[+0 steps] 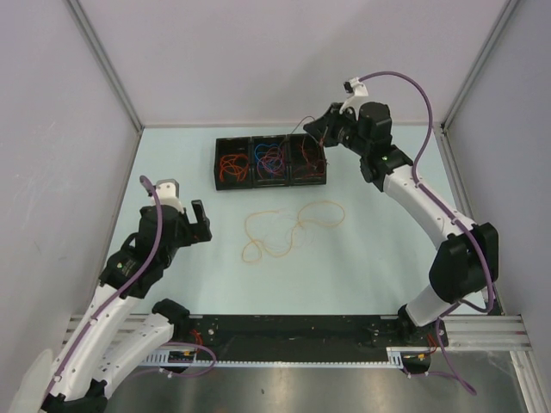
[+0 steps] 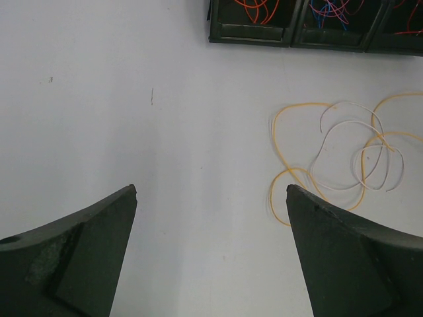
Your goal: Untangle the cables
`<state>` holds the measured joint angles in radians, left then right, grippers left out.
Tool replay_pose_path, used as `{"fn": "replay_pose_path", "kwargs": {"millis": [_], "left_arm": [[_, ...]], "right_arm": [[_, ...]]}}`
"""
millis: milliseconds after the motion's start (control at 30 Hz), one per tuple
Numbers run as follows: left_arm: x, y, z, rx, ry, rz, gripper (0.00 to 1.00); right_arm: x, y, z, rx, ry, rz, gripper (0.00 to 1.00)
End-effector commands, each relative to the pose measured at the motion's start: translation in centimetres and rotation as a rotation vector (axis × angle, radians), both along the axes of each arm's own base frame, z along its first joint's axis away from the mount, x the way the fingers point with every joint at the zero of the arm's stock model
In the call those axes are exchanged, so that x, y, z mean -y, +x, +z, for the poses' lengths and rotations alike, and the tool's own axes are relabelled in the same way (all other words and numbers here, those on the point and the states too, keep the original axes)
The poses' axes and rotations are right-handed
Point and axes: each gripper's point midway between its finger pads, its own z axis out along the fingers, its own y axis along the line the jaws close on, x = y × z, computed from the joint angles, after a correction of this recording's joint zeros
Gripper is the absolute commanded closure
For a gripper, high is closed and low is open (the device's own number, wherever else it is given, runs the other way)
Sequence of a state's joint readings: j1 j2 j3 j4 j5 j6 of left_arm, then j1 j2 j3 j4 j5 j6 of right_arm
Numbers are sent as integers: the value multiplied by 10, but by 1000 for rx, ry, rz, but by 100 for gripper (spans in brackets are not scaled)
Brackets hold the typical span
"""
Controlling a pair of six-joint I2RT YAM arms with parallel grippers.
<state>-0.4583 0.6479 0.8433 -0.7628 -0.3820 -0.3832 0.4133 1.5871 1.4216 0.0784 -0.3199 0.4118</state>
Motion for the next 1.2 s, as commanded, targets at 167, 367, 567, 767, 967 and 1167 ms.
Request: {"fn": "replay_pose_path", "kwargs": {"millis": [167, 367, 567, 767, 967, 1167], "left_arm": [[-1, 6, 4, 30, -7, 15, 0], [-1, 6, 4, 28, -6, 15, 0], [-1, 6, 3, 27, -5, 17, 0], [-2, 6, 3, 25, -2, 21, 0], [-3, 6, 3, 25, -2, 25, 0], [-3, 7, 2, 21, 1, 28, 0]], "right_arm": [[1, 8, 17, 29, 23, -24, 100], [6, 11, 26, 56, 37, -47, 100], [22, 26, 21, 35, 49, -120, 100], [26, 37, 5, -13, 59, -143, 100], [24, 44, -11, -48, 60, -138, 100], [22, 50, -17, -62, 80, -125, 100]]}}
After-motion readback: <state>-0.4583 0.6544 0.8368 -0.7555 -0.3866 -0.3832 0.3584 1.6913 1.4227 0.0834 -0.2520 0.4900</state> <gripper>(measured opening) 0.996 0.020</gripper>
